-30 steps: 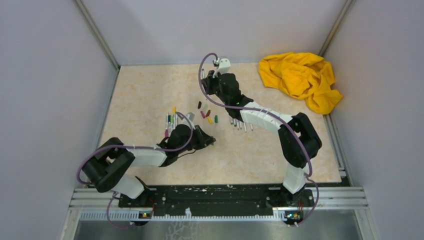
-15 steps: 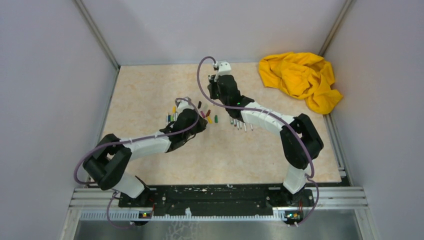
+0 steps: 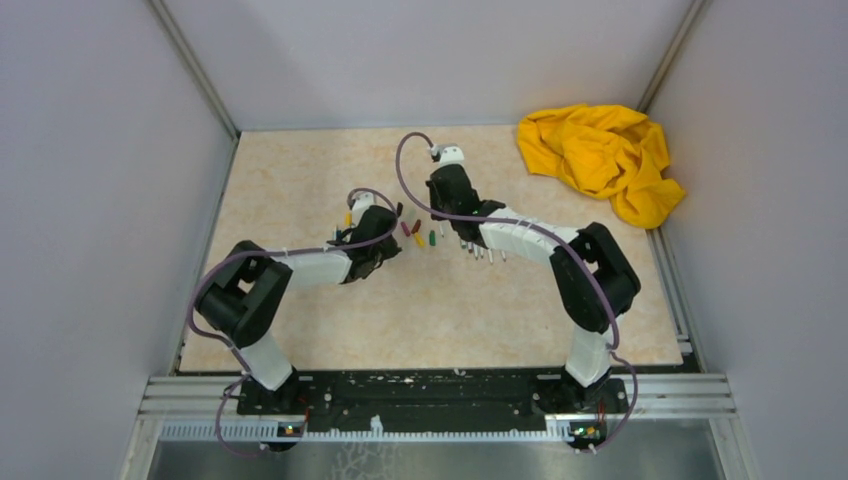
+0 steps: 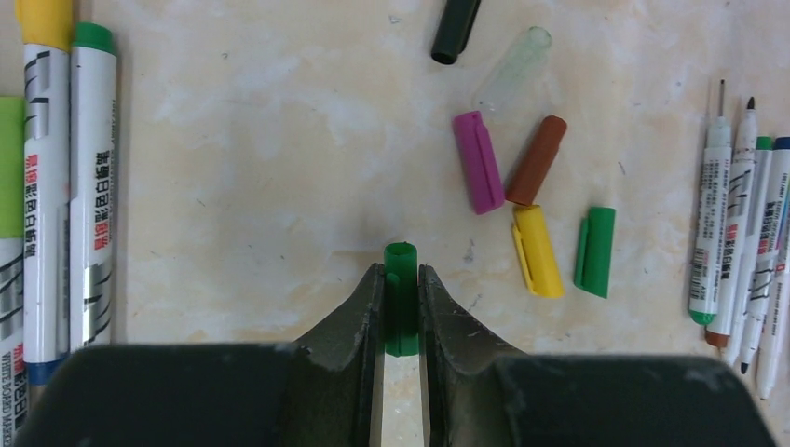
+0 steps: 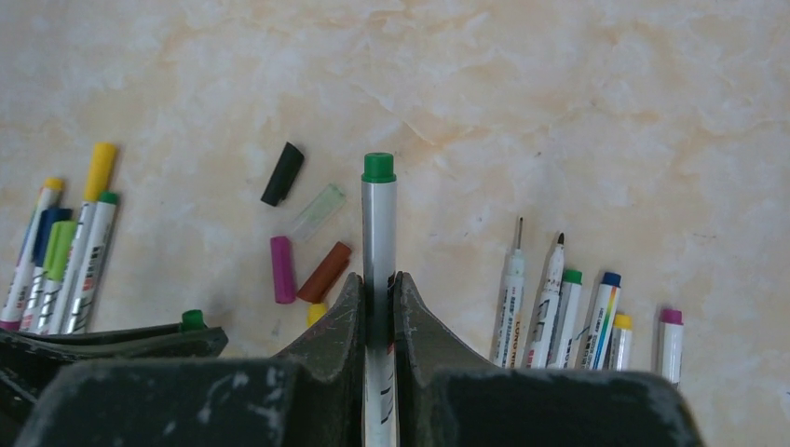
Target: Open the pen caps
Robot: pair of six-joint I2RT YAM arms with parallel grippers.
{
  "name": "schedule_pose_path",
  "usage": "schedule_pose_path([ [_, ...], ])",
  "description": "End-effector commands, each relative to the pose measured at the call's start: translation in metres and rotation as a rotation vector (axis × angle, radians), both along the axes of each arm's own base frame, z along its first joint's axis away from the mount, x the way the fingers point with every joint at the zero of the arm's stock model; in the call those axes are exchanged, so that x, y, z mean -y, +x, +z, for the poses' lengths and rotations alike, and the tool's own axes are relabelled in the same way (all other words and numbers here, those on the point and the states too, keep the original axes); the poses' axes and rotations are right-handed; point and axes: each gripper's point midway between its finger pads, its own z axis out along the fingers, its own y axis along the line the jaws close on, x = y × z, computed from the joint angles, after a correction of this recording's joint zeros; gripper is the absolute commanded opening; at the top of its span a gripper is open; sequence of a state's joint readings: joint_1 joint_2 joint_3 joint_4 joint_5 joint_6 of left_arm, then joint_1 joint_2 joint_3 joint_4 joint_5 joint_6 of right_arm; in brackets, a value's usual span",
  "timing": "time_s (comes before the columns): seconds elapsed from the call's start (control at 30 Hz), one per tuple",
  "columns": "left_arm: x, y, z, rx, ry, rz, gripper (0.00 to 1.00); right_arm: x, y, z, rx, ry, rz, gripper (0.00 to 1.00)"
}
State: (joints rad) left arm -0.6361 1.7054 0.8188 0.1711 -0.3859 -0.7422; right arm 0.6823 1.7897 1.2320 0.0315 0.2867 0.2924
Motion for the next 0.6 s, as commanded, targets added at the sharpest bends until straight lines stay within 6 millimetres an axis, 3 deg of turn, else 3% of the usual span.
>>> schedule_pose_path([
  [0.0, -0.005, 0.006, -0.005, -0.033, 0.004, 0.008, 0.2, 0.007, 0.006, -0.019, -0.043, -0.003, -0.04, 0.0],
  [0.2, 0.002, 0.014, -0.006, -0.039, -0.028, -0.019, 0.33, 0.018, 0.007, -0.038, -0.083, -0.032, -0.072, 0.0],
  [0.37, 0.006, 0.017, -0.004, -0.035, -0.041, -0.025, 0.37, 0.024, 0.009, -0.051, -0.11, -0.046, -0.091, 0.0],
  [0.57, -0.011, 0.019, 0.014, -0.002, -0.02, 0.036, 0.52, 0.03, 0.006, -0.073, -0.165, -0.07, -0.101, 0.04],
])
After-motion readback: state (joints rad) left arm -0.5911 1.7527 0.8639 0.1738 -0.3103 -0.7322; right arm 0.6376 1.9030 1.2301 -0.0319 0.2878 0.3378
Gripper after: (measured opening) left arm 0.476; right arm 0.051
